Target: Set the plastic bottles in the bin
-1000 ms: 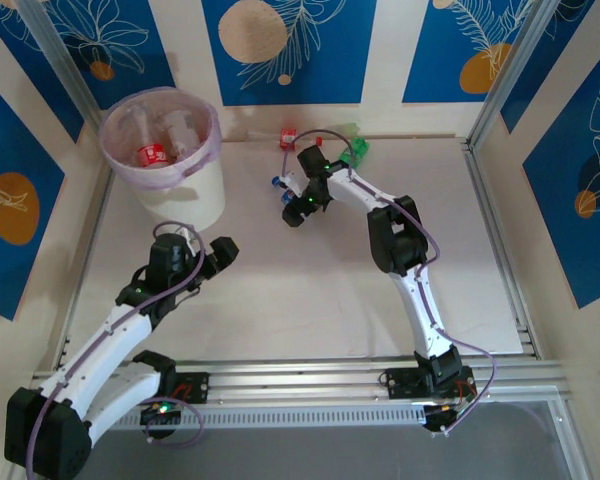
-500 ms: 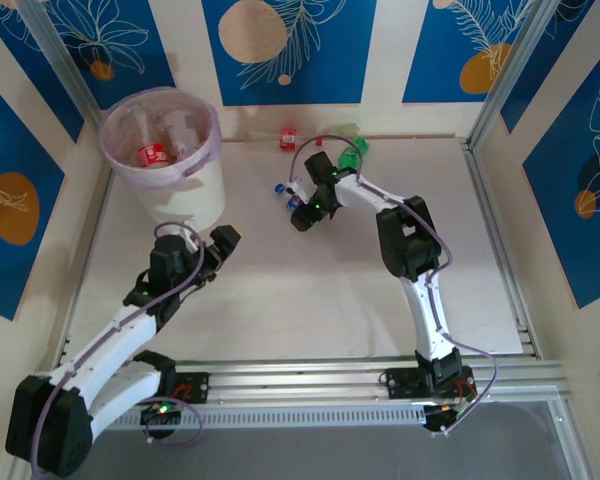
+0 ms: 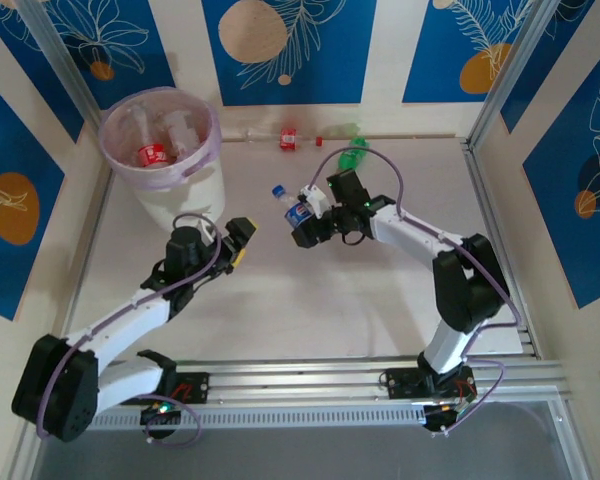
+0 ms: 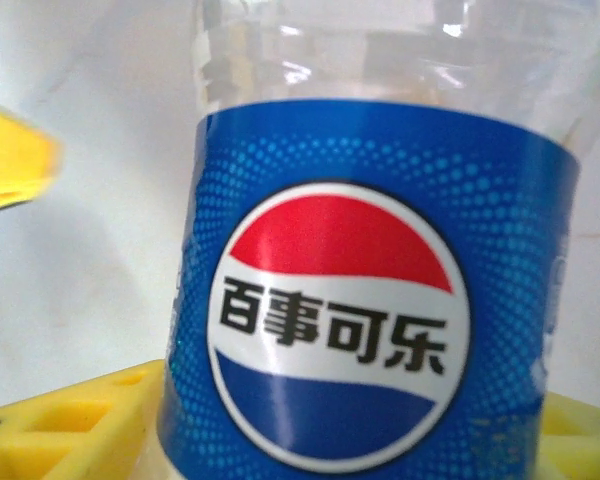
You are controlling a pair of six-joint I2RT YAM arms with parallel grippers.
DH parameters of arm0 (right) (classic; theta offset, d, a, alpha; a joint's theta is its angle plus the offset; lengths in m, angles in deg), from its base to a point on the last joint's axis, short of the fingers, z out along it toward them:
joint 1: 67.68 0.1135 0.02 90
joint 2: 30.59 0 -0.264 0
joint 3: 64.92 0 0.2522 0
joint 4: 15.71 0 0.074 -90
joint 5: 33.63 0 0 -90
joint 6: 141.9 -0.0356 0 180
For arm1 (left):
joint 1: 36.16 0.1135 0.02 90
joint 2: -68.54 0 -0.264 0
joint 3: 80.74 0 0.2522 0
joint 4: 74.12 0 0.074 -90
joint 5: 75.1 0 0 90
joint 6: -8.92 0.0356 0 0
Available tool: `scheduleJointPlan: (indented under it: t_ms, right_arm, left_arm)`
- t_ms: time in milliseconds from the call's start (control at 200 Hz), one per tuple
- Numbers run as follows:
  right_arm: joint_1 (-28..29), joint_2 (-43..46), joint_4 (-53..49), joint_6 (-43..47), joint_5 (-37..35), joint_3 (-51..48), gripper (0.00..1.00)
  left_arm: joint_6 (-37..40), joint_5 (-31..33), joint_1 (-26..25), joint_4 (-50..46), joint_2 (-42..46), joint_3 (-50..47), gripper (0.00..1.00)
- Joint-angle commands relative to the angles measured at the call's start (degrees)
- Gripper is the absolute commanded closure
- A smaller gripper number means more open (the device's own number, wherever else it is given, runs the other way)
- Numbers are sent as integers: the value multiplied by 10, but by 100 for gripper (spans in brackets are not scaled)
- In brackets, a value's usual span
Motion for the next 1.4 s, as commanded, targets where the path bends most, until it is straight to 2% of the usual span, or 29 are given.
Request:
scheduleJointPlan:
  t_ms: [0,75,170,450,585,715,810,920,1000,1105,1200,1311,1396]
  right_arm:
    - [17,35,21,-45,41,-31,51]
    - [32,46,27,-63,35,-50,51]
    - [47,57,46,-83,39,-70,51]
    - [64,56,48,-92,38,-73,51]
    - [65,53,76,-108,50,-74,51]
    - [70,41,86,-111,51,-67,51]
    - [72,39,106,-122,61,-71,51]
    - [73,37,111,-127,67,-68,50]
    - [74,35,108,-126,68,-67,50]
    - [74,35,99,-122,68,-66,50]
    - [74,37,84,-116,67,-63,42]
    - [72,46,53,-98,73,-58,25]
    - [70,58,23,-81,62,-58,17]
  left_arm:
    - [-4,-34,-15,117,-59,22,0]
    - [-19,-66,-21,181,-112,38,0]
    - [-34,-76,-35,237,-159,51,0]
    - [-19,-66,-60,213,-181,82,1]
    - [-25,-45,-63,200,-174,73,12]
    - [-26,-51,-64,194,-176,82,15]
    - [-26,-52,-64,194,-182,86,25]
    - [-32,-52,-63,206,-190,83,31]
    - [-35,-52,-63,214,-197,84,42]
    - [-39,-52,-64,221,-201,81,50]
    - [-38,-47,-63,217,-199,80,56]
    - [-30,-42,-63,205,-196,79,57]
    - [-24,-35,-61,193,-191,77,58]
